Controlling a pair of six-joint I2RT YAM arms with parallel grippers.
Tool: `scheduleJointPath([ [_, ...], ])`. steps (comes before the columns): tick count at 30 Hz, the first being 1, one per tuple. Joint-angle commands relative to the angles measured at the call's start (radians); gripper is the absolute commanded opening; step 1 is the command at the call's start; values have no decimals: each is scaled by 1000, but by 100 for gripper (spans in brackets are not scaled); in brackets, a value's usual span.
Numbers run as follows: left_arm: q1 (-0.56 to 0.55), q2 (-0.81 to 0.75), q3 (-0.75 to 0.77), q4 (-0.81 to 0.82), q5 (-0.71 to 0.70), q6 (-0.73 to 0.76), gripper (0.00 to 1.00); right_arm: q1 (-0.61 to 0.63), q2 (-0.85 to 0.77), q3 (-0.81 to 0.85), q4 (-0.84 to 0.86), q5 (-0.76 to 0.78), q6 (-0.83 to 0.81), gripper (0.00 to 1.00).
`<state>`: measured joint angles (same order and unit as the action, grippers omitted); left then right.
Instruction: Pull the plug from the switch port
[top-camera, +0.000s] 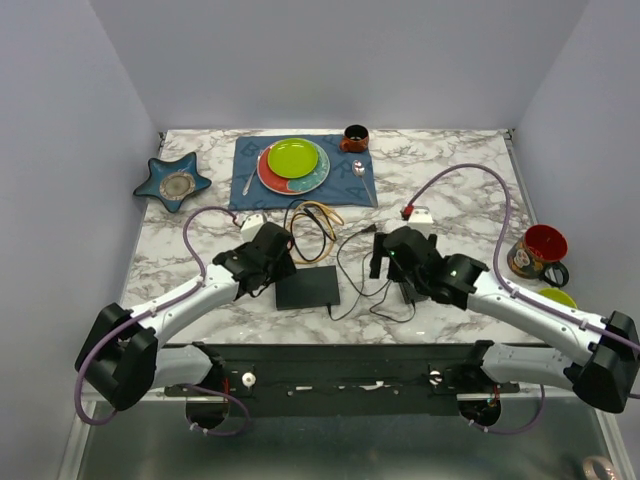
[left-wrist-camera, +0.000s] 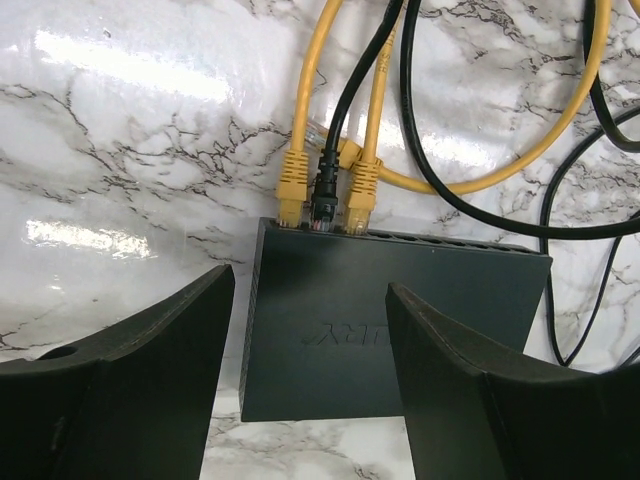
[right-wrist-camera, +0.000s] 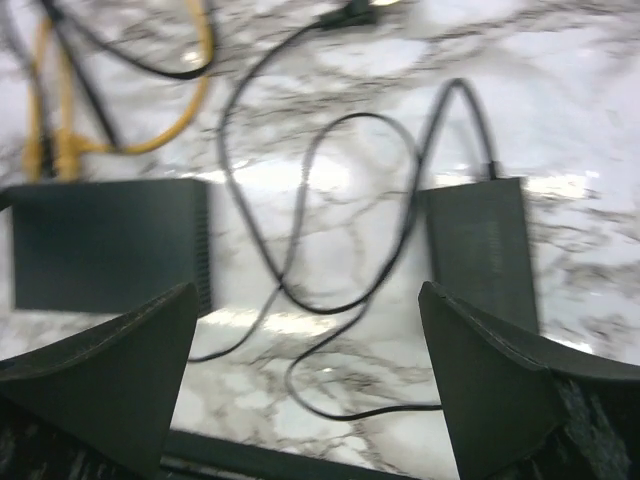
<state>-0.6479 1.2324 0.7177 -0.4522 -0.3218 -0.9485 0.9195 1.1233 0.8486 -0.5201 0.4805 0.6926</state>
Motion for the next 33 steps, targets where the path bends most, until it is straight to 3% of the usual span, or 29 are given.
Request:
scheduleJointPath([
  [1,4,-57,-30,15,7,-7,75,-112,-3,-37,-205,99,56,100],
  [8,4,-106,-49,3,16,-15,77,-202,-53,-197,-149,-5,111,100],
  [23,4,-301,-52,-91,13,-39,78,-281,228,-138,-71,-72,97,100],
  [26,4,-335,-52,-118,1,-39,78,-283,219,-148,-49,-92,87,72],
  [27,4,-340,-52,-124,-2,-41,79,-283,205,-152,-44,-103,84,56],
  [29,5,-352,-58,-131,-8,-41,79,-283,137,-169,-43,-117,78,46],
  [32,7,-361,-61,-138,-16,-39,79,-271,37,-207,-52,-138,70,20],
  [33,5,-360,-63,-140,-19,-39,79,-265,-33,-218,-61,-146,65,3],
])
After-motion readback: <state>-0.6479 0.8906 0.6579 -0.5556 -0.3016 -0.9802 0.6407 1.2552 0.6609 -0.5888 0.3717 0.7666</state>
